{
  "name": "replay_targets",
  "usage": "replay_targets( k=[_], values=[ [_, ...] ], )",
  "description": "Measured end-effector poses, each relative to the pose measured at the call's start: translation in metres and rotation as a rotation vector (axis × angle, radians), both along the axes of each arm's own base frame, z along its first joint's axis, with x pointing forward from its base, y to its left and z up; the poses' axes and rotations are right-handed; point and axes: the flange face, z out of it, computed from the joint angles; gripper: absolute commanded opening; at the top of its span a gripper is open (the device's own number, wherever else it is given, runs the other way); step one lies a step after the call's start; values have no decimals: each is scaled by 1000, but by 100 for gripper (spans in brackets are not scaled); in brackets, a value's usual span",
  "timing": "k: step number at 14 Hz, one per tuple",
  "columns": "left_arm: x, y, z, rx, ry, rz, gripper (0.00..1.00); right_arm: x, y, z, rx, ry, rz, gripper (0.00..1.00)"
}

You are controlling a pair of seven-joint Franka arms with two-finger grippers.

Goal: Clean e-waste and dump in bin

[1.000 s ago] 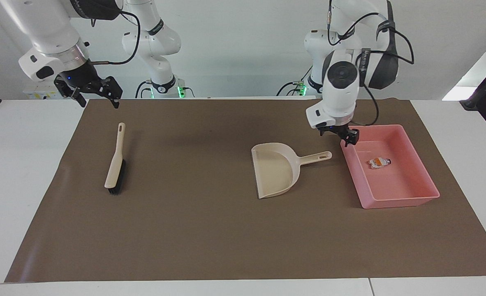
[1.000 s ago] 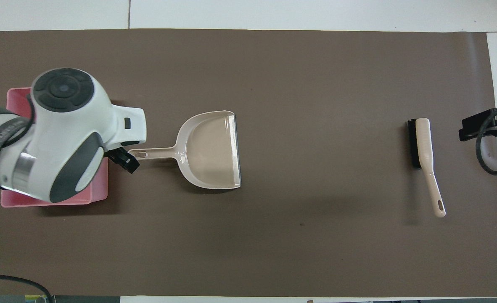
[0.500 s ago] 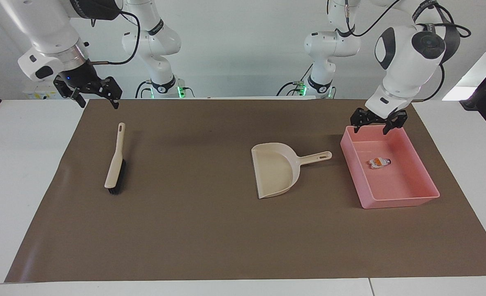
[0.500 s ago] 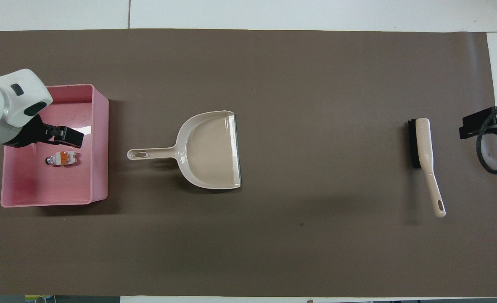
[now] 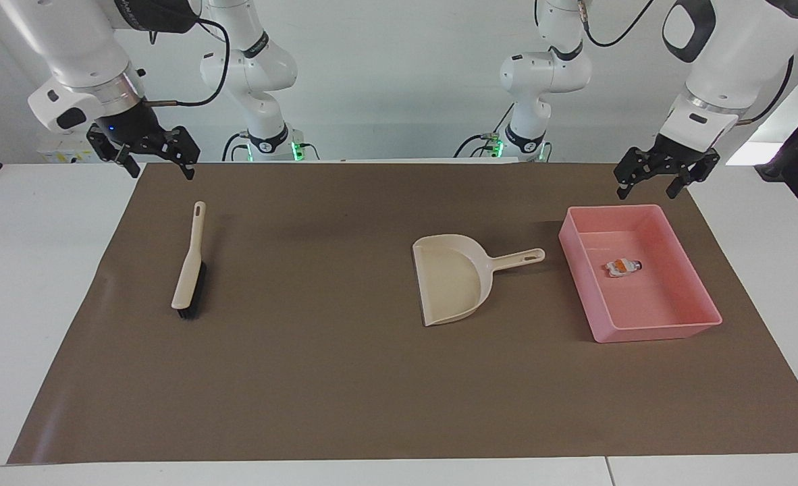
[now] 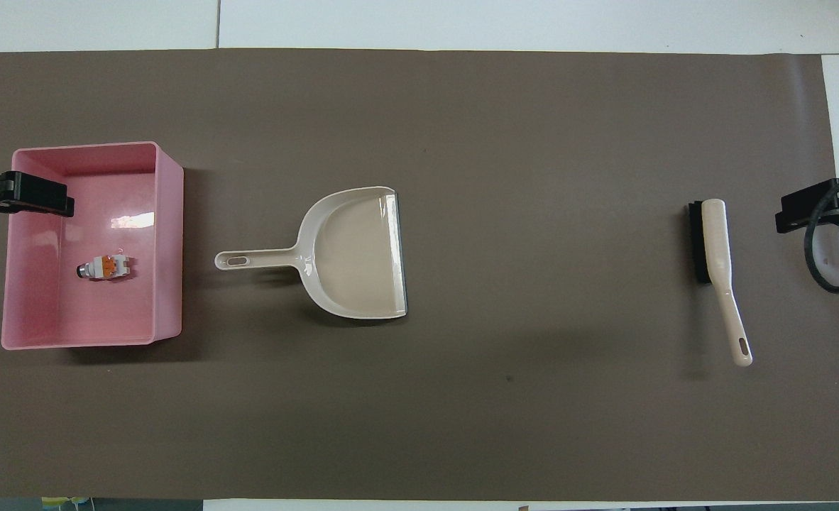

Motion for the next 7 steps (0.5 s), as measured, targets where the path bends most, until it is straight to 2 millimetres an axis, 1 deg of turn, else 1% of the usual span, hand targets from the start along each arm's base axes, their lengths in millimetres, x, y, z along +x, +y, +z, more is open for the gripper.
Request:
replay_targets(
  k=[2,7],
  values=[
    [-1,1,3,1,27,2,100,0,0,0,0,0,0,100],
    [-5,5,-6,4,86,9,100,0,0,0,0,-3,0,100]
  ],
)
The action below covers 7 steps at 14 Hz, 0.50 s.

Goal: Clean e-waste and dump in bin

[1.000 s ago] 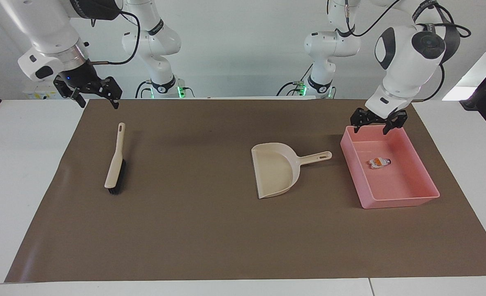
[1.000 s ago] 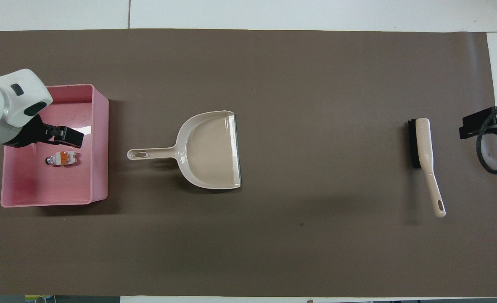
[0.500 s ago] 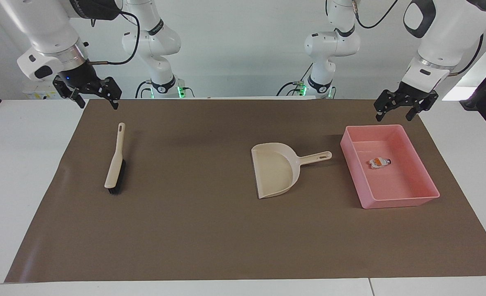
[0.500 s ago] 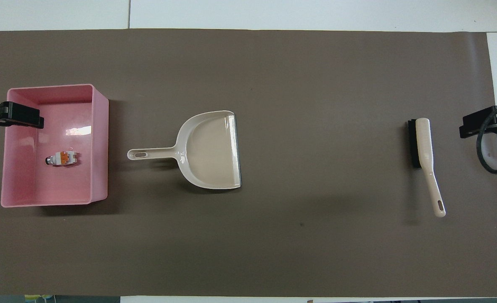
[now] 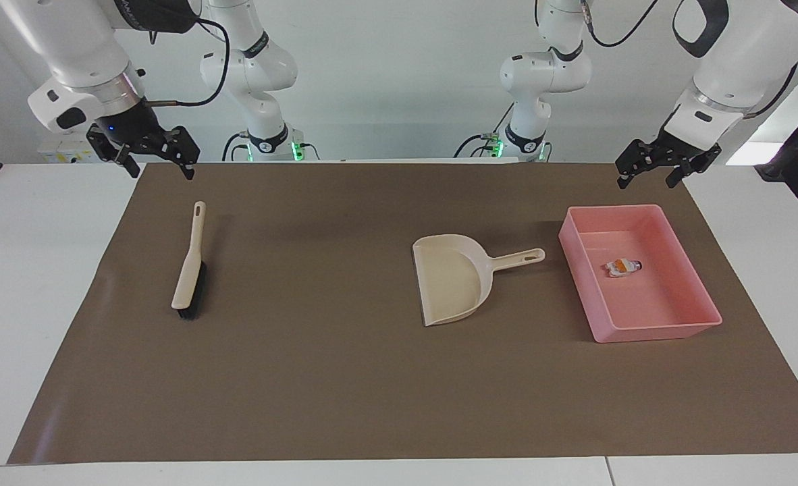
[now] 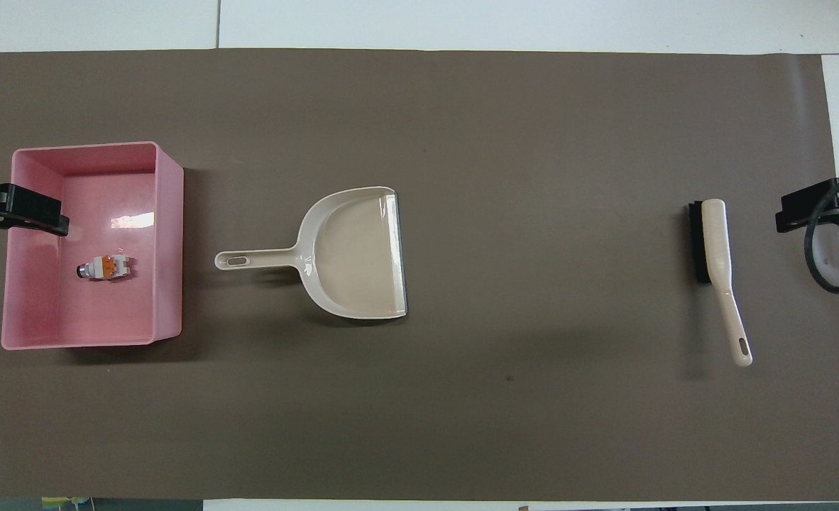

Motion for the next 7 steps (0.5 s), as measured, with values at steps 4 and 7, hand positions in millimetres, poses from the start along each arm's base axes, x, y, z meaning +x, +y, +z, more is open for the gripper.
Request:
replay_targets(
  k=[4,7],
  values=[
    [0,2,0,0,1,3,100,0,0,0,0,-1,0,100],
    [0,3,-1,0,2,5,100,0,0,0,0,-1,0,100]
  ],
)
